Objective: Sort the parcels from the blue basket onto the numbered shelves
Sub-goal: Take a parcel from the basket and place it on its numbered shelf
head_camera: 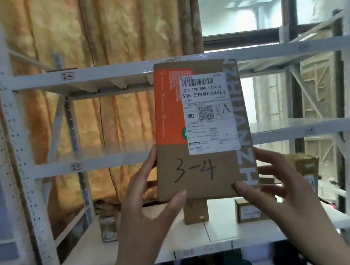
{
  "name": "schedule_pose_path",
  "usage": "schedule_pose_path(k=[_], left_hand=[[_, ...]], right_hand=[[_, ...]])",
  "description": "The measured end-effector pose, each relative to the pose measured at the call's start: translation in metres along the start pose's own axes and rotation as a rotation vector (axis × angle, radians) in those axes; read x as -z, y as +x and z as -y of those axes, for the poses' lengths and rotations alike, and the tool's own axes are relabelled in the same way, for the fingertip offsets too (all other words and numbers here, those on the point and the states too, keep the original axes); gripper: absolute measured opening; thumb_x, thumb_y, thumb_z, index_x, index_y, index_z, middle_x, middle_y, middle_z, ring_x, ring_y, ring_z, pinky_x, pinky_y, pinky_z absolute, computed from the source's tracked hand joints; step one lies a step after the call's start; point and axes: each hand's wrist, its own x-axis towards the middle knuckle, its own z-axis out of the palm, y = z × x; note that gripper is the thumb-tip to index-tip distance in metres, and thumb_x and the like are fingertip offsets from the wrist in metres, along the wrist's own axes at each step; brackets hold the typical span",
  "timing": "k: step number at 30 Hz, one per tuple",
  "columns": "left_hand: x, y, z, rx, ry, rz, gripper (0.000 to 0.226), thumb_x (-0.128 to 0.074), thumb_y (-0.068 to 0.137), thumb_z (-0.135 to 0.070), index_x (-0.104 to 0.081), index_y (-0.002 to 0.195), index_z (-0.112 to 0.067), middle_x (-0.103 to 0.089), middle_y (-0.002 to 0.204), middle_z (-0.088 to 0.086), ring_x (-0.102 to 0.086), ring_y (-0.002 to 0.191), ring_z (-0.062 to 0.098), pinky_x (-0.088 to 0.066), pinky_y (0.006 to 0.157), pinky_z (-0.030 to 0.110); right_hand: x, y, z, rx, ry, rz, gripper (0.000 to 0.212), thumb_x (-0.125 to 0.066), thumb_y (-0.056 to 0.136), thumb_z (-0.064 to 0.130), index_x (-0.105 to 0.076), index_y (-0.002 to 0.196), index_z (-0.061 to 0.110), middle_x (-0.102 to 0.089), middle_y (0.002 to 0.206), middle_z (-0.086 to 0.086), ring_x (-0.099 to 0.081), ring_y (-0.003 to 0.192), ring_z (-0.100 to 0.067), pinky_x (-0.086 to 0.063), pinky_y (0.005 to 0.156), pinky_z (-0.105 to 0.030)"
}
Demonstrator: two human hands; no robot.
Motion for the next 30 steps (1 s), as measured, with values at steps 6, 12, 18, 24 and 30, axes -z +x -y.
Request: schedule_pose_path(k=[6,12,18,24,30], left_hand=[[-0.104,0.019,0.019,-0.002,-0.089,0.059,0.075,-0.072,0.057,-0.046,-0.043,0.126,-0.058,-0.051,0.129,-0.032,-0.054,0.111,-0.008,-0.050,0.081,0.013],[-0.224,0.033,0.040,-0.102,-0.170,0.127,0.078,-0.075,0.050,-0.043,-0.046,0.121,-0.057,-0.057,0.124,-0.032,-0.056,0.111,-0.010,-0.050,0.081,0.011],[-0.316,0.051,0.064,-0.016,-0.326,0.265,0.087,-0.077,0.050,-0.039,-0.039,0.125,-0.061,-0.052,0.131,-0.030,-0.049,0.125,-0.003,-0.046,0.086,0.008],[-0.365,0.096,0.085,0.015,-0.315,0.268,0.094,-0.077,0.056,-0.037,-0.030,0.134,-0.058,-0.052,0.121,-0.042,-0.057,0.113,-0.007,-0.049,0.095,0.023],[-0.387,0.166,0.102,-0.054,-0.363,0.272,0.078,-0.081,0.071,-0.013,-0.044,0.128,-0.050,-0.055,0.120,-0.039,-0.055,0.111,-0.013,-0.044,0.086,0.004]], right_hand=[[0.078,0.023,-0.054,-0.038,-0.053,-0.081,0.064,-0.074,0.057,0.061,-0.053,0.115,0.048,-0.059,0.108,0.034,-0.058,0.097,0.012,-0.050,0.064,-0.010],[0.164,0.039,-0.111,-0.077,-0.131,-0.174,0.064,-0.077,0.050,0.056,-0.057,0.110,0.051,-0.062,0.103,0.034,-0.059,0.095,0.013,-0.055,0.074,-0.015],[0.226,0.065,-0.148,-0.140,-0.211,-0.212,0.063,-0.082,0.054,0.031,-0.055,0.109,0.046,-0.060,0.101,0.039,-0.057,0.094,0.017,-0.050,0.060,-0.010],[0.246,0.118,-0.187,-0.117,-0.255,-0.243,0.061,-0.081,0.067,0.023,-0.051,0.114,0.048,-0.068,0.101,0.019,-0.059,0.093,0.012,-0.049,0.068,-0.011],[0.250,0.185,-0.199,-0.048,-0.358,-0.227,0.053,-0.073,0.079,0.023,-0.046,0.119,0.044,-0.063,0.104,0.026,-0.058,0.092,0.019,-0.052,0.067,-0.012]])
